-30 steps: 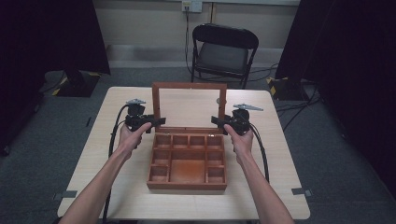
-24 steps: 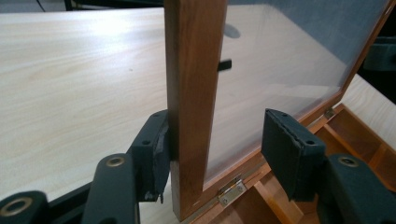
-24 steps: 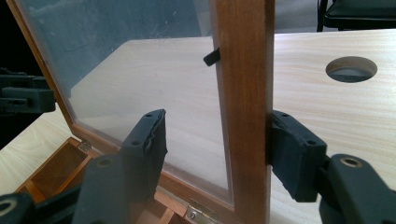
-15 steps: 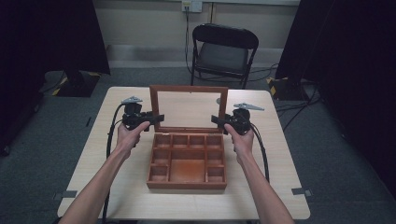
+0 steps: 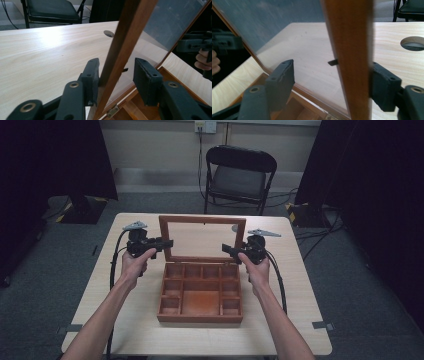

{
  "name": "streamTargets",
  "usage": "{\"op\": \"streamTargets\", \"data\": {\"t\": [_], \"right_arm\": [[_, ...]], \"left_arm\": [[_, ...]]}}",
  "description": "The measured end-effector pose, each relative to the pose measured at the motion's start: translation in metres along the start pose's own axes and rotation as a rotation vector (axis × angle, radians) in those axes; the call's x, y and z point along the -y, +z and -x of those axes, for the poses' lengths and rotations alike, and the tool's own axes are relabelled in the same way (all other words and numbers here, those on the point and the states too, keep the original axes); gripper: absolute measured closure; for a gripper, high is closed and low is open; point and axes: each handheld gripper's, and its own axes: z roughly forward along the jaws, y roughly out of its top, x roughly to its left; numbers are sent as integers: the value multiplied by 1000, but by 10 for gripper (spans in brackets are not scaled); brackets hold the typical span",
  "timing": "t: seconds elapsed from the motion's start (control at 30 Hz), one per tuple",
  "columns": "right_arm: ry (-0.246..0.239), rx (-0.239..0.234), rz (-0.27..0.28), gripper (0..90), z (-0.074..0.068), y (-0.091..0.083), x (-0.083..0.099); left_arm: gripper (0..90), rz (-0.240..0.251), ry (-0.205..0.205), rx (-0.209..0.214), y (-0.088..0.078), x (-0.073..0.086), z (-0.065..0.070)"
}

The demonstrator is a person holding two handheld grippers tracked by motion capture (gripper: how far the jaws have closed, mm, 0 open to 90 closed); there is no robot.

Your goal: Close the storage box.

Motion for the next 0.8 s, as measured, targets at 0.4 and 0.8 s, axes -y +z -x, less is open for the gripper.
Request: {"op": "streamTargets", "data": {"t": [0.4, 0.8], "right_arm": [[-3, 4, 29, 249, -4, -8, -7], [6, -13, -9, 291, -8, -11, -9]], "left_arm": [[559, -15, 12, 15, -8, -2, 4], [554, -27, 23, 19, -12, -3, 9]]}}
